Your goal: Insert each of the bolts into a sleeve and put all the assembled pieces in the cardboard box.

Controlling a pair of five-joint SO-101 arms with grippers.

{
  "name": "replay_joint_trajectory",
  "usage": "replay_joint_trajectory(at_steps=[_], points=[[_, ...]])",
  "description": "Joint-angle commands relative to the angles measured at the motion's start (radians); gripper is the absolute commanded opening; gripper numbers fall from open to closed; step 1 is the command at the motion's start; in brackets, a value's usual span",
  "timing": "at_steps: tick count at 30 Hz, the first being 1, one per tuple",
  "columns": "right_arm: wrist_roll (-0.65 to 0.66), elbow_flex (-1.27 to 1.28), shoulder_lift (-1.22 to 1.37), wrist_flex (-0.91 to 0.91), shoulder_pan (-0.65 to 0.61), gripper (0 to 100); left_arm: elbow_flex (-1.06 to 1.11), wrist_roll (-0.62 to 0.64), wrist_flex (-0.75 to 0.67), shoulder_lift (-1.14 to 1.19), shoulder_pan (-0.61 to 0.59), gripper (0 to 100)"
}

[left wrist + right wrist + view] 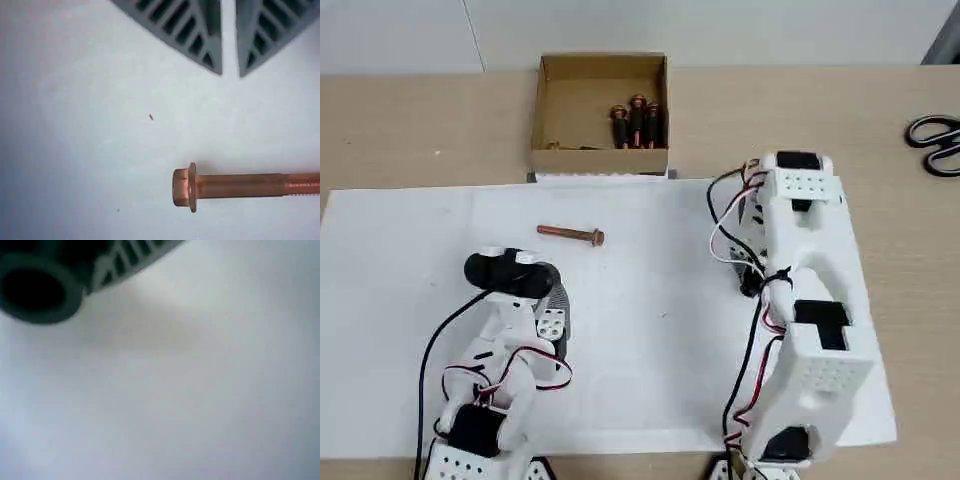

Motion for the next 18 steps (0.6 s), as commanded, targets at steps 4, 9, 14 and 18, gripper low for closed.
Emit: replay_joint_trajectory(at_steps=[4,9,14,18], points=[[0.069,-0.123,-0.065,0.067,-0.016,0.3,-0.005,-0.005,0.003,-0.008,-0.008,1],[0.112,-0.040,-0.271,0.062,-0.062,0.3,-0.007,0.000,0.009,-0.008,-0.011,1],[0.115,0.106,-0.409,0.059,-0.064,0.3,-0.077,0.008,0.103,-0.003,-0.044,3],[0.115,0.216,-0.452,0.058,-0.016,0.3,-0.234,0.008,0.209,0.000,0.003,7]])
